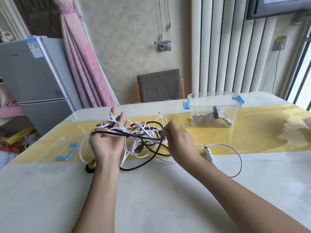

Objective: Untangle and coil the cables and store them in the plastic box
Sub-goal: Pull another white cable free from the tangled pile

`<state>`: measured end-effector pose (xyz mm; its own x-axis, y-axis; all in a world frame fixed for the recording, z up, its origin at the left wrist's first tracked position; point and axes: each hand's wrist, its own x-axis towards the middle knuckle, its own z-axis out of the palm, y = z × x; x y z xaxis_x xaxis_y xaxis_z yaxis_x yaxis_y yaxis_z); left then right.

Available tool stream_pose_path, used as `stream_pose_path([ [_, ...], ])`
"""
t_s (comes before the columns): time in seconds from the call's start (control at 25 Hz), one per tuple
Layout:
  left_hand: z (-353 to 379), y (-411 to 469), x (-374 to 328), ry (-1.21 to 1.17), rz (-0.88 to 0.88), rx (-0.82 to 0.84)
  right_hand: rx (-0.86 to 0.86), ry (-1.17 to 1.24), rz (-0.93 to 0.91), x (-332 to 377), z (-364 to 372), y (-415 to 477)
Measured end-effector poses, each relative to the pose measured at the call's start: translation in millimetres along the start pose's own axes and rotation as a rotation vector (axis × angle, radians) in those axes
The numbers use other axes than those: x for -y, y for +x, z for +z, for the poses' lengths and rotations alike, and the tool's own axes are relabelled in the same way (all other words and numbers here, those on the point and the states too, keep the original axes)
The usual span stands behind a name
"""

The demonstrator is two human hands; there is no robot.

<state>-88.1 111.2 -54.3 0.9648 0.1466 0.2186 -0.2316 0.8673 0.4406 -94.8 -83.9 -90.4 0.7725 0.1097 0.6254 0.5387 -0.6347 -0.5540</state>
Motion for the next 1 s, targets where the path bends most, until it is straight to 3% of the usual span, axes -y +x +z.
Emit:
stream_pose_path([
  [0.12,-15,1,-2,-0.136,-0.104,0.05,-0.119,0.032,0.125,-15,-17,10],
  [0.28,-27,7,7,0.352,-0.35,-0.103,-0.389,0.203,0.333,-32,-61,26],
  [0.44,-23,5,8,0.798,-0.218,-0.381,-0.529,0.23,0.47,-55,-88,31],
  [0.52,-20,-1,0,1.161,-0.096,-0.492,-0.369,0.067,0.517,-66,-89,31],
  [0.6,-15,-9,-8,1.545,0.069,-0.574,0.041,-0.355,0.482,-78,-83,29],
  [0.68,-7,-16,-14,1.68,0.322,-0.637,0.437,-0.659,0.404,-78,-75,23],
  [0.76,0,-20,-14,1.705,0.618,-0.59,0.667,-0.594,0.337,-69,-71,18],
  [0.8,3,-22,-8,1.701,0.697,-0.491,0.717,-0.5,0.305,-62,-72,17],
  [0.88,7,-24,14,1.725,0.556,-0.188,0.747,-0.318,0.251,-46,-72,16],
  [1.0,11,-27,50,1.946,0.029,0.092,0.768,-0.203,0.193,-28,-57,12],
])
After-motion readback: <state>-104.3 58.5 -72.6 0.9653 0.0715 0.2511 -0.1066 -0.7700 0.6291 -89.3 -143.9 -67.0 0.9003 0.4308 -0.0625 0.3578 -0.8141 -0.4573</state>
